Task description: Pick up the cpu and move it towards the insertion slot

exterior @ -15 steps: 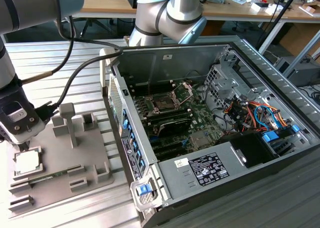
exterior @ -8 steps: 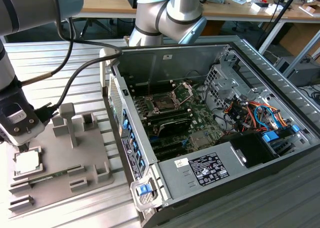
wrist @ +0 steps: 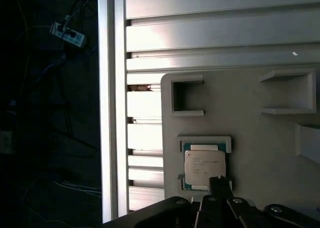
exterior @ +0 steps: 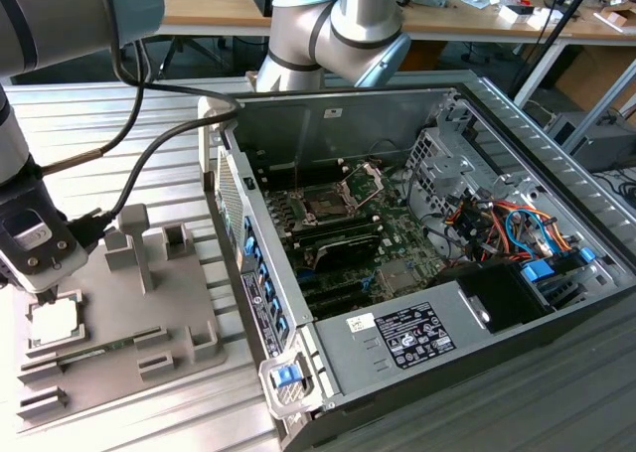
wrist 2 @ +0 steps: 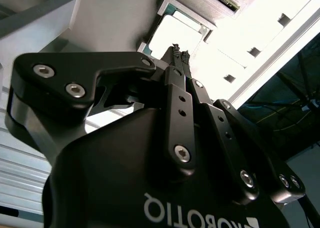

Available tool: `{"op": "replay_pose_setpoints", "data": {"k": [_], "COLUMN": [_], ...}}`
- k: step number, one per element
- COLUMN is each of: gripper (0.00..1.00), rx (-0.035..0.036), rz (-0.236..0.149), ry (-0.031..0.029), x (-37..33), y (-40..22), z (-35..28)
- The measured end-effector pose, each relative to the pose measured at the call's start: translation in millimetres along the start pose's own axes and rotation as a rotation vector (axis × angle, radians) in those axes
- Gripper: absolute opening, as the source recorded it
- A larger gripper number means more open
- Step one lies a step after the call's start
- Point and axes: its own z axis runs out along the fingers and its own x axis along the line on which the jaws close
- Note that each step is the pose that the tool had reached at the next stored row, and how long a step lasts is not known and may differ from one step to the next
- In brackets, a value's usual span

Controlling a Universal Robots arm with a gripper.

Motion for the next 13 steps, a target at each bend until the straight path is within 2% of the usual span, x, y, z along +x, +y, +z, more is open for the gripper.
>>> {"op": "replay_pose_setpoints", "data": {"k": [13], "gripper": [0.11], "rx": [0.0001], "rz": [0.000], "ry": [0.0000], "x": [0.4], "y": [-0.2], "z": [2.2]}}
